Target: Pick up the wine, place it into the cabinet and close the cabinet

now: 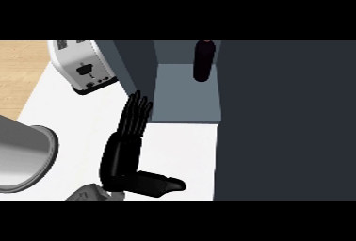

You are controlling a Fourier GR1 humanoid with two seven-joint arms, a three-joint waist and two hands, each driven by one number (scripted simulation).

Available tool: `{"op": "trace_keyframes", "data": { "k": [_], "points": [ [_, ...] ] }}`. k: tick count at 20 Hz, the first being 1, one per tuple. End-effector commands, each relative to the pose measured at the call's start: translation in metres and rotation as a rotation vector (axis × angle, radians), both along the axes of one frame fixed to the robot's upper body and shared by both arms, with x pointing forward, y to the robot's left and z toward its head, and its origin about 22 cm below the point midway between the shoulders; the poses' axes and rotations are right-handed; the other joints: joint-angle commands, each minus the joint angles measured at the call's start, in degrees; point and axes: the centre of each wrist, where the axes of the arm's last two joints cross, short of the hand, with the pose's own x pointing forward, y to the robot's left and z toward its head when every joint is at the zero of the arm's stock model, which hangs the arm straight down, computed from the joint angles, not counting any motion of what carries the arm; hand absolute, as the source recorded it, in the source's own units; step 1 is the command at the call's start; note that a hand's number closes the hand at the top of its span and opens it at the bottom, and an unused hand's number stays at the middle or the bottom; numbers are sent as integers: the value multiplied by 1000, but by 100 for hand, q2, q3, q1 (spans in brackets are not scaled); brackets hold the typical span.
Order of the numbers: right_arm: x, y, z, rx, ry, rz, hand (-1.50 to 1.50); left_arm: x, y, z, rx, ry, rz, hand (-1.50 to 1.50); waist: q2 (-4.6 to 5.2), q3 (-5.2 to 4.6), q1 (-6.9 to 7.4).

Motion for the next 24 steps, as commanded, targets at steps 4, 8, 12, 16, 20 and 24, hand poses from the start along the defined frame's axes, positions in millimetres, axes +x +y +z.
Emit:
{"op": "trace_keyframes", "data": {
  "k": [4,8,12,16,20,24],
  "points": [
    [0,-21,7,-105,16,71,150,-43,3,15,-32,-15,7,-150,17,-1,-63],
    [4,-14,1,-243,-8,170,150,-61,31,35,-16,7,51,-150,7,3,-1],
    [-14,3,14,-284,24,320,150,-82,54,29,23,-22,116,-150,1,-5,4],
    [-16,22,2,-238,126,426,150,-100,75,40,33,-21,150,-150,1,-7,56],
    [-34,39,3,-195,133,515,150,-105,92,47,-6,-43,205,-150,5,-8,2],
    [-48,51,11,-173,124,531,150,-127,118,51,4,-38,219,-150,-14,-9,28]
  ]
}}
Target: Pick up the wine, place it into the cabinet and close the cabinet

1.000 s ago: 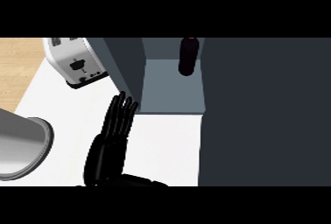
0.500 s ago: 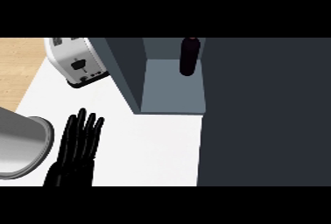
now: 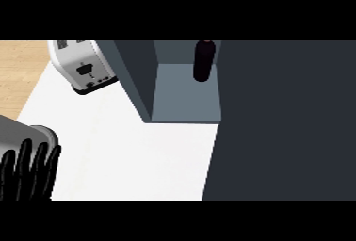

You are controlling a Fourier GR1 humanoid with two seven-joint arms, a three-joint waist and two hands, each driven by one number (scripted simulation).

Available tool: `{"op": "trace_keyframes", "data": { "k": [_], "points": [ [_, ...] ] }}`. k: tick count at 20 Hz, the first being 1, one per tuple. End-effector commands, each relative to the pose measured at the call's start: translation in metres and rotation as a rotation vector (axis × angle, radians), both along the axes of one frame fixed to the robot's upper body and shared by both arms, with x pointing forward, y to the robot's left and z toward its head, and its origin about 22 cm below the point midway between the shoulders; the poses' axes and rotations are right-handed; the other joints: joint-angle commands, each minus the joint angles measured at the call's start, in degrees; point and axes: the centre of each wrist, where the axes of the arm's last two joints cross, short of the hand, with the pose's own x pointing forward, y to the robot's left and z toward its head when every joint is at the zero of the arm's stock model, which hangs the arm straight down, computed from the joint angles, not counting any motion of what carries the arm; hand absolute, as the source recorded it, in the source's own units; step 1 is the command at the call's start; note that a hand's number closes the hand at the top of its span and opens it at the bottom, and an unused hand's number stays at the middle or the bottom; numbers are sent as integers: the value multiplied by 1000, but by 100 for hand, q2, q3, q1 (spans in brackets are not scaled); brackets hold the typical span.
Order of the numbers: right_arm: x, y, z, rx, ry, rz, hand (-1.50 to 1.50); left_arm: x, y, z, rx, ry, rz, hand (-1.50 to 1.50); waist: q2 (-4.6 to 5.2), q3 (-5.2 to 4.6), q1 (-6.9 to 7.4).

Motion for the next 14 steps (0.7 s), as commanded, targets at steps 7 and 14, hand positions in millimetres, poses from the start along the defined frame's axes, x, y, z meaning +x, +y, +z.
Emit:
{"op": "trace_keyframes", "data": {
  "k": [7,14],
  "points": [
    [-25,54,31,30,-90,43,150,-30,58,24,35,3,15,-150,-45,-7,85],
    [-2,115,37,-50,-186,16,150,-27,98,33,46,-34,-3,-150,-8,-6,132]
  ]
}}
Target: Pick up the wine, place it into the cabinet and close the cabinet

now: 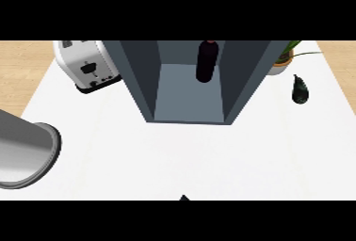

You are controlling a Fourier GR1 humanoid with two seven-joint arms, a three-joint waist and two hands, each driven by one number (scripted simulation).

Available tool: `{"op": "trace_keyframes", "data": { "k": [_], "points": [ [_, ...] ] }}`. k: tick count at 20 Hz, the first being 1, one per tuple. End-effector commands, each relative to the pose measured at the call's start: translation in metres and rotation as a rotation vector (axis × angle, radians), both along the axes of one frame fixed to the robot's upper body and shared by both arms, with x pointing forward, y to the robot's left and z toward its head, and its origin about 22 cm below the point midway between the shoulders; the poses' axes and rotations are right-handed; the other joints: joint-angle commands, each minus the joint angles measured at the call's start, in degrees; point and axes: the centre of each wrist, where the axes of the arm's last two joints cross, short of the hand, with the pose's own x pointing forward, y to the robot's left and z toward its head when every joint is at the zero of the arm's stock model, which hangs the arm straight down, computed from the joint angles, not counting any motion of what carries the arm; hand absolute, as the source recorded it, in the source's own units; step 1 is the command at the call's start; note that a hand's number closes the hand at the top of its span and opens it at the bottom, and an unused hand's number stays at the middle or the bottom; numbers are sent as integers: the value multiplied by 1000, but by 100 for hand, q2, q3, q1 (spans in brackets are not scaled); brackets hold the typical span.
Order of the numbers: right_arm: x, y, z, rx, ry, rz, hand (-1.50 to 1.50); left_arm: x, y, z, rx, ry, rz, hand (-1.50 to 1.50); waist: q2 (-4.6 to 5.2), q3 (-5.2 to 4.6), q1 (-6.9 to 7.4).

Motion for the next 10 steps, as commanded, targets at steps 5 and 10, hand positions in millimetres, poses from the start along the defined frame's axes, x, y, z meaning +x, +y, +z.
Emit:
{"op": "trace_keyframes", "data": {
  "k": [5,10],
  "points": [
    [29,64,16,-37,-78,-70,150,-6,17,20,-10,0,-50,-150,42,5,48],
    [60,89,21,-34,-96,-150,150,-10,43,16,-19,-3,-49,-150,42,8,45]
  ]
}}
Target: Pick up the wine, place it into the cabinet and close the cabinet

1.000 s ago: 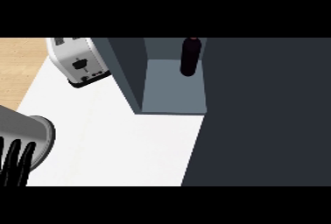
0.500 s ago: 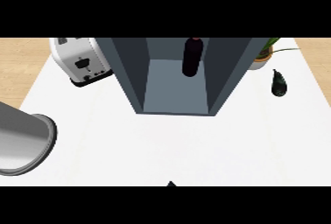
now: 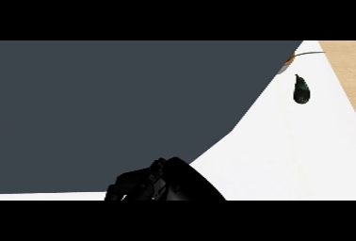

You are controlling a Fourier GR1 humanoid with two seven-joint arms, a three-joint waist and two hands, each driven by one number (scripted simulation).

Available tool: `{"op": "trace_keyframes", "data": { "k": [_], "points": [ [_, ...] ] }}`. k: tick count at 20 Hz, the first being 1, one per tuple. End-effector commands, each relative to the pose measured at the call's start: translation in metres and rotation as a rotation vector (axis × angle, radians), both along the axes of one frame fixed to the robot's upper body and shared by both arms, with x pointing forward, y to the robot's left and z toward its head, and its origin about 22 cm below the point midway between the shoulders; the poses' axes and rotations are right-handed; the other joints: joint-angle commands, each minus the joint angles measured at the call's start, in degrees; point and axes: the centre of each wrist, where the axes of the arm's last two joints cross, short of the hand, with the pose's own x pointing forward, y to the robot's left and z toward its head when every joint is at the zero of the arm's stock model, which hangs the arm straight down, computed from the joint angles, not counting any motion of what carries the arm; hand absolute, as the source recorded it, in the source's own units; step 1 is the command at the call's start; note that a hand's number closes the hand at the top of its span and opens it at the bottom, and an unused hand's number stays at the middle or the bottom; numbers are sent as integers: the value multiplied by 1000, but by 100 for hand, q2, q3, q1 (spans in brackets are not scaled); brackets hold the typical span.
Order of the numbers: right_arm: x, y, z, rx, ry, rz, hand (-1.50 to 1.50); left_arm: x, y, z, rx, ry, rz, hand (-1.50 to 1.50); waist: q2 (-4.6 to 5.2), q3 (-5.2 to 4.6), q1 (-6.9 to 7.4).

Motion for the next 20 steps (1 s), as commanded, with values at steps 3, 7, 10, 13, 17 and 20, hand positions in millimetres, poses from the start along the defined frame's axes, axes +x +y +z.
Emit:
{"op": "trace_keyframes", "data": {
  "k": [3,7,10,13,17,20],
  "points": [
    [53,26,15,1,-13,-90,150,1,17,9,10,13,-17,-150,26,-1,-7],
    [75,32,29,-1,-41,-117,150,-5,19,6,0,18,-35,-150,15,0,-40],
    [111,30,33,-34,-47,-146,150,10,26,22,29,9,-36,-150,43,2,-79],
    [120,18,26,-43,-63,-197,150,4,2,15,-8,45,-58,-150,31,4,-156],
    [163,-2,24,-32,-56,-210,150,12,-9,20,-3,63,-79,-150,52,7,-134],
    [176,-14,14,-49,-64,-233,150,12,-22,8,-19,91,-115,-150,55,4,-143]
  ]
}}
